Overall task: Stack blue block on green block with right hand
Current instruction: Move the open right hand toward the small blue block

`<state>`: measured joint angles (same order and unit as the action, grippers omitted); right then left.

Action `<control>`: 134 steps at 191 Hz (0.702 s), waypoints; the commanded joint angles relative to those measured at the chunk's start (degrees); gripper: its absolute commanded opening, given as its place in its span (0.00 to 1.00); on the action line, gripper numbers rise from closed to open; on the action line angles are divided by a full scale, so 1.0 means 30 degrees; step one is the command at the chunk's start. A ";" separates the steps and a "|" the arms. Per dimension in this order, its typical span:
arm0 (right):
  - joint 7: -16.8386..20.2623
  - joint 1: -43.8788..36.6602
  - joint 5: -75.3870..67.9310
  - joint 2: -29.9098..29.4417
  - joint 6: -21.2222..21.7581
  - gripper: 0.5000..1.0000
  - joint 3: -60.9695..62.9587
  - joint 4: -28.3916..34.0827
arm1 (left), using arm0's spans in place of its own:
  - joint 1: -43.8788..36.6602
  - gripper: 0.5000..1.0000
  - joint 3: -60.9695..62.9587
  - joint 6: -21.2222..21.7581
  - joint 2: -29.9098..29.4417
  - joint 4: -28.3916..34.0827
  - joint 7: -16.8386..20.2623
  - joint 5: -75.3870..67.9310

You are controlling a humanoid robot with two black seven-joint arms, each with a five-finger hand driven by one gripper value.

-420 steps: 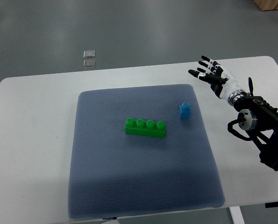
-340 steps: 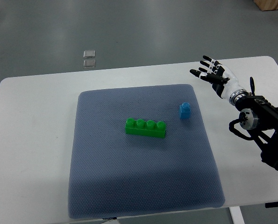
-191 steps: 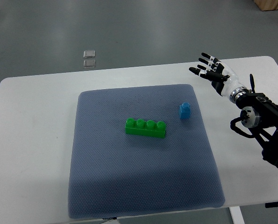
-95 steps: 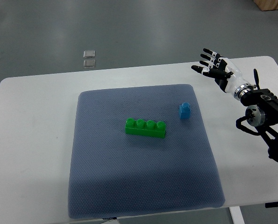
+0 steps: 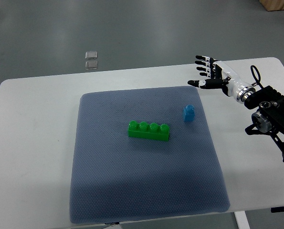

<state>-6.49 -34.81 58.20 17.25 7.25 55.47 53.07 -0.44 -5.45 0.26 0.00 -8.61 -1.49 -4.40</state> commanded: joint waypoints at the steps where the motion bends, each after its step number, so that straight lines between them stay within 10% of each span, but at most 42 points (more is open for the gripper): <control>1: 0.0114 0.0001 0.2369 0.0754 0.1010 0.84 -0.0297 0.0970 | 0.0001 1.00 0.0001 0.0000 0.0000 -0.0001 -0.0001 0.0001; 134: 0.2780 -0.0527 1.3209 0.2483 0.5200 0.83 -0.2319 0.4281 | 0.0001 1.00 0.0001 0.0000 0.0000 -0.0001 -0.0001 0.0001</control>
<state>1.34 -36.14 96.16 25.26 22.91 48.76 65.88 -0.44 -5.45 0.26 0.00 -8.61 -1.49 -4.40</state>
